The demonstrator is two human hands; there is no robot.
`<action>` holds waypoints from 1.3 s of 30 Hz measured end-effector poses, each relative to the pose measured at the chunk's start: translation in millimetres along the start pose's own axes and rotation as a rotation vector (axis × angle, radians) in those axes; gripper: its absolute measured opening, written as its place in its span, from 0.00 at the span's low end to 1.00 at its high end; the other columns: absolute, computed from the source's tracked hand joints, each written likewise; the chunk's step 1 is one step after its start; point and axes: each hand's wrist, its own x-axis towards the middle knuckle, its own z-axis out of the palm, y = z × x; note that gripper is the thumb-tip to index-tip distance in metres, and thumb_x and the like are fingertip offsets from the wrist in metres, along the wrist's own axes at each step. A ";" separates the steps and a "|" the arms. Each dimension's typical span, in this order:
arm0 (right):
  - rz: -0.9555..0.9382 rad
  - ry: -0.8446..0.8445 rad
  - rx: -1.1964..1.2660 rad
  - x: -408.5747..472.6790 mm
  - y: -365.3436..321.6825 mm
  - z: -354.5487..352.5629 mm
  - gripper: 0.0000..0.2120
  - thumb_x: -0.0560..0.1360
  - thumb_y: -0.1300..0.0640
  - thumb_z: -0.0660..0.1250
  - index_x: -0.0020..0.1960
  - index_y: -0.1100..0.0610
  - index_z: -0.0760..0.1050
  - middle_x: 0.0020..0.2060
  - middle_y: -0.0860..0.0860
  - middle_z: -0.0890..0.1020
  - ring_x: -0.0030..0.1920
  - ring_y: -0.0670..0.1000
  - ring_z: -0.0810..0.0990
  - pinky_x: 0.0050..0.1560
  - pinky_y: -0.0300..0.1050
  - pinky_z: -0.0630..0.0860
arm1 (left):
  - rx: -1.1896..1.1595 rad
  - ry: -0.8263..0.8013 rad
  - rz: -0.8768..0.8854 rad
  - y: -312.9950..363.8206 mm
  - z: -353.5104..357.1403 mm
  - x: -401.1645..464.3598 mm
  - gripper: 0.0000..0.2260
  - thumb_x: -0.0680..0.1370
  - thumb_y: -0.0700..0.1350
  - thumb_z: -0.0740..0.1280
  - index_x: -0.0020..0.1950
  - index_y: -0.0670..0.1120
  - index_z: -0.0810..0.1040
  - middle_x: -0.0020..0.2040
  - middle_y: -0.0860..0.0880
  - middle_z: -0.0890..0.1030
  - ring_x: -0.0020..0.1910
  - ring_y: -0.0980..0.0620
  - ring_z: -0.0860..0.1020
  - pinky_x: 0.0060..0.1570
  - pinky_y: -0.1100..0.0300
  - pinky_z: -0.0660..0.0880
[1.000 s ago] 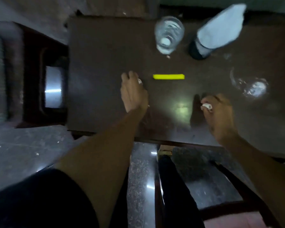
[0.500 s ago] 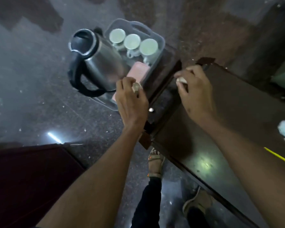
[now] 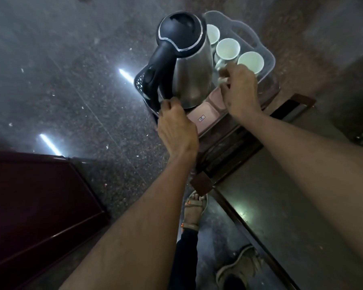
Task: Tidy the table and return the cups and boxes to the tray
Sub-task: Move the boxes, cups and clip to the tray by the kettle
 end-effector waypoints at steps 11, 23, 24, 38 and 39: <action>0.172 0.166 0.213 -97.3 13.8 -21.1 0.18 0.75 0.70 0.63 0.62 0.60 0.79 0.58 0.57 0.80 0.59 0.59 0.79 0.63 0.52 0.74 | -0.028 0.040 0.145 0.3 -13.5 -61.4 0.17 0.76 0.34 0.64 0.63 0.41 0.81 0.63 0.40 0.79 0.58 0.37 0.79 0.55 0.44 0.75; 0.809 0.081 -0.040 -412.4 242.5 -86.7 0.16 0.76 0.69 0.62 0.61 0.61 0.79 0.59 0.61 0.79 0.62 0.63 0.77 0.65 0.54 0.71 | 0.109 -0.732 0.670 82.4 94.0 -330.7 0.17 0.78 0.41 0.70 0.68 0.48 0.77 0.64 0.46 0.79 0.63 0.41 0.79 0.63 0.46 0.71; 0.844 0.087 -0.083 -423.1 261.5 -94.4 0.16 0.76 0.69 0.62 0.61 0.60 0.78 0.59 0.61 0.79 0.62 0.63 0.76 0.65 0.53 0.70 | 0.130 -0.765 0.729 89.1 106.1 -346.8 0.18 0.79 0.42 0.69 0.69 0.48 0.77 0.64 0.46 0.79 0.64 0.41 0.79 0.64 0.46 0.71; 0.784 0.017 -0.103 -440.5 381.3 -107.0 0.16 0.76 0.67 0.62 0.62 0.57 0.75 0.64 0.59 0.73 0.62 0.61 0.77 0.60 0.54 0.74 | 0.357 -0.769 1.051 153.6 222.0 -420.2 0.19 0.78 0.35 0.69 0.68 0.47 0.75 0.70 0.43 0.72 0.67 0.38 0.76 0.65 0.42 0.73; 0.774 0.012 -0.105 -440.6 382.6 -107.8 0.14 0.77 0.67 0.62 0.60 0.58 0.76 0.63 0.59 0.74 0.60 0.62 0.77 0.59 0.55 0.74 | 0.355 -0.771 1.037 154.6 221.8 -419.6 0.19 0.77 0.33 0.68 0.67 0.46 0.76 0.69 0.42 0.72 0.65 0.37 0.76 0.63 0.42 0.72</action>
